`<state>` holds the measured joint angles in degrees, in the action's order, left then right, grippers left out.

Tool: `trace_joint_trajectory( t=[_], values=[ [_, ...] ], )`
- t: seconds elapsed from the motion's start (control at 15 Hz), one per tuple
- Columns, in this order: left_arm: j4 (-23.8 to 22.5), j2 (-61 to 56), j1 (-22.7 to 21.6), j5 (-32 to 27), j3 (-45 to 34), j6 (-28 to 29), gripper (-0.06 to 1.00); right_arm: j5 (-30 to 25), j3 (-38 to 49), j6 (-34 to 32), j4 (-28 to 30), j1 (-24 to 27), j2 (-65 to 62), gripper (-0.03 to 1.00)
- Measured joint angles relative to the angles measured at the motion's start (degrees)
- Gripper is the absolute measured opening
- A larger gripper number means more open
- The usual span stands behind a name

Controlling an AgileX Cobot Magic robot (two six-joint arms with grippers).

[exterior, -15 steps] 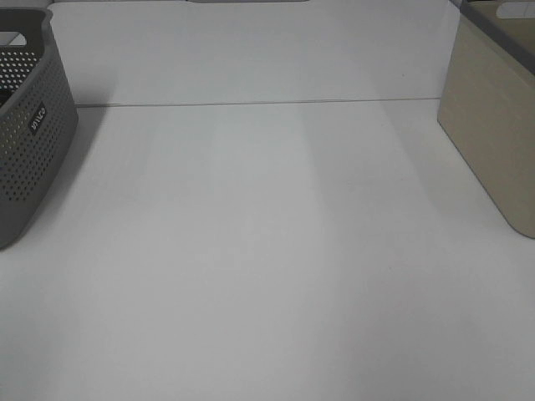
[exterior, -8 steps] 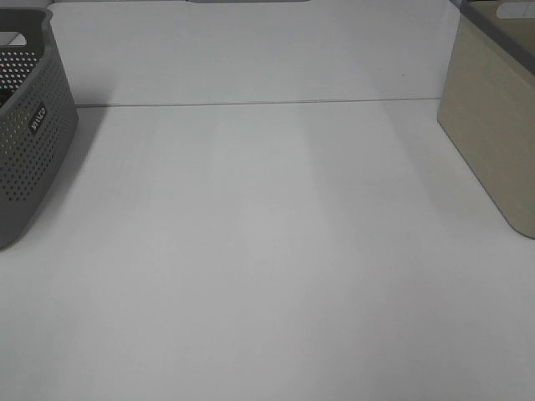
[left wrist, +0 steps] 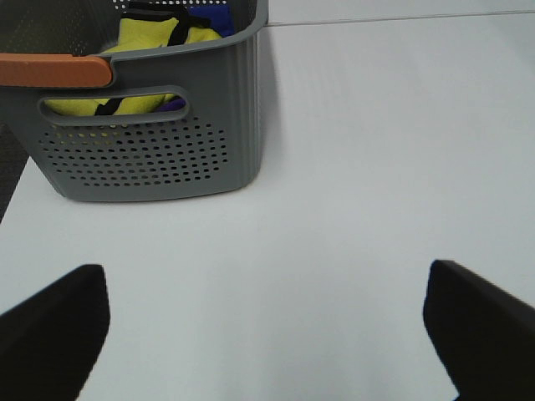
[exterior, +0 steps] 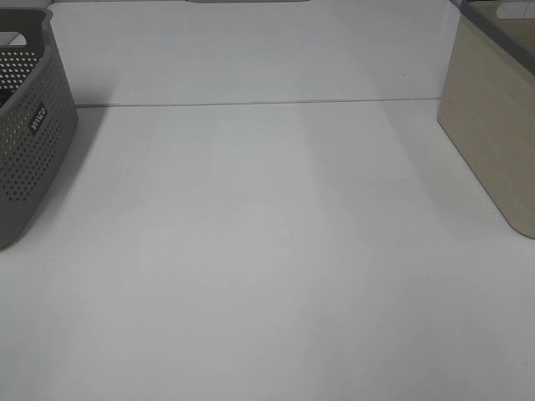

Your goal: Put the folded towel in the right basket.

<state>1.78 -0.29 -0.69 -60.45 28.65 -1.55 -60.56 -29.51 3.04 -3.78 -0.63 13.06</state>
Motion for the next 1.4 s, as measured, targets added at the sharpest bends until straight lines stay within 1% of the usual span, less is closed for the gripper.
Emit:
trace_joint_trajectory(
  t=[0.2,0.33,1.4],
  values=[
    [0.0,0.0,0.0,0.0,0.0,0.0,0.97,-0.11,0.29,1.32,0.17,0.0,-9.97,0.66],
    [0.0,0.0,0.0,0.0,0.0,0.0,0.97,-0.46,0.4,1.6,0.17,0.0,-13.18,0.66],
    [0.0,0.0,0.0,0.0,0.0,0.0,0.97,-0.46,0.57,2.01,0.23,0.0,-13.46,0.66]
  ],
)
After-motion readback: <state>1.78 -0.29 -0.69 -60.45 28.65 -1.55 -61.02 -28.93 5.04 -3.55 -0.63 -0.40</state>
